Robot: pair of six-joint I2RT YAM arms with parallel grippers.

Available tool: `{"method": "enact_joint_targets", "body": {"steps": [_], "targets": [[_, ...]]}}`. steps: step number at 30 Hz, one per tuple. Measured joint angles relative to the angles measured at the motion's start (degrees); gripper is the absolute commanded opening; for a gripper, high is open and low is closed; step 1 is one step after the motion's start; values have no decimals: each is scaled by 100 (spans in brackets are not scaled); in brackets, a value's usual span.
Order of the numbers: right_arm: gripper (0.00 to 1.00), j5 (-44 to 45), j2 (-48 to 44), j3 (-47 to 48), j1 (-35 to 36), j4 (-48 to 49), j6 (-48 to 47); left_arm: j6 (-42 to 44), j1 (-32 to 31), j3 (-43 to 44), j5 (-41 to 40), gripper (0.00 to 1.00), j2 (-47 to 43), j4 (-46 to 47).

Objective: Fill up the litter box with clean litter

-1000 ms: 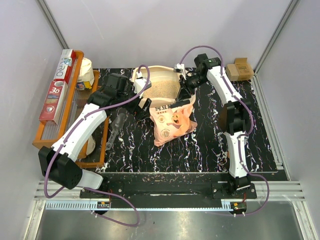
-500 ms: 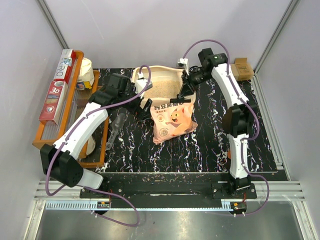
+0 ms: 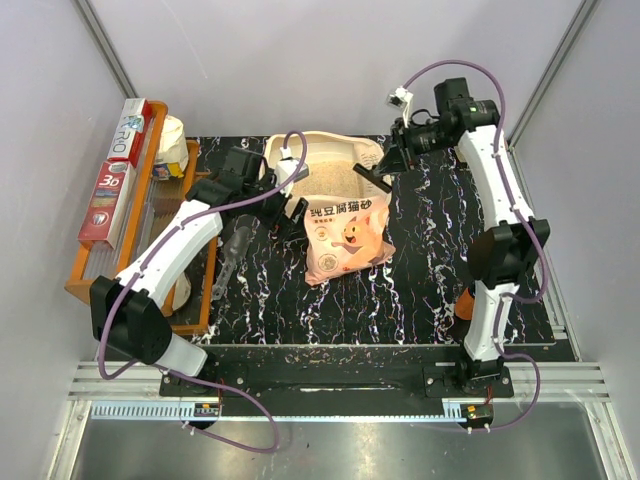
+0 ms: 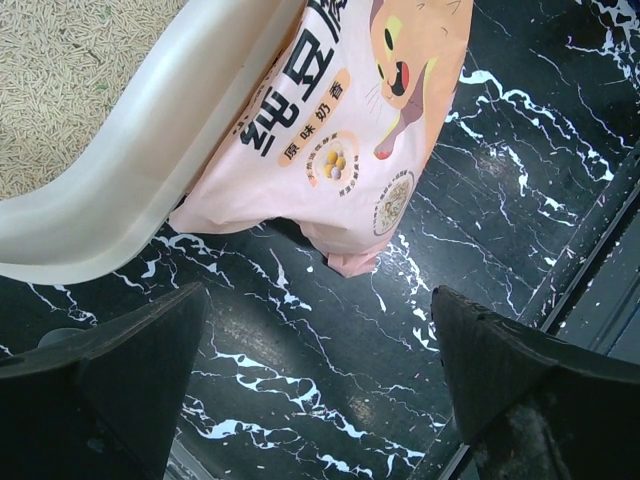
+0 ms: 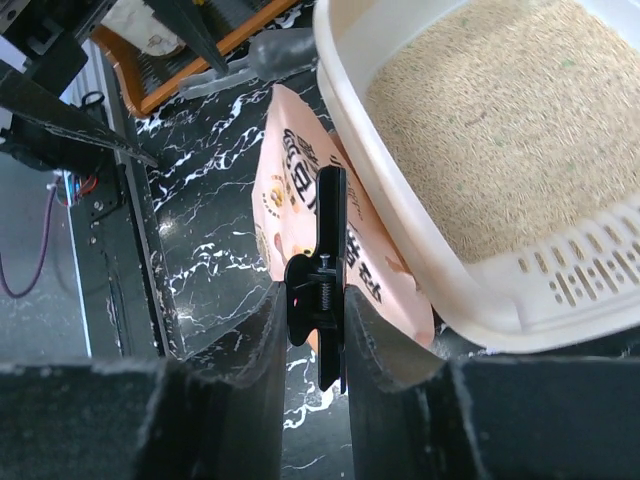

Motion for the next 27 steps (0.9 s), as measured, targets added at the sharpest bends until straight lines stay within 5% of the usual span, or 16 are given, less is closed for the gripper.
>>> {"method": "enact_joint_targets", "body": {"steps": [4,13,27], "targets": [[0,107,-442,-734,-343,509,511,-63,-9,37,15,99,50,26],[0,903,-1729,-4076,-2210,1788,2081,-396,-13,116,-94,99,59,293],[6,1808,-1340,-5635,-2006,2146,2339,-1735,256,50,-358,99,120,907]]}}
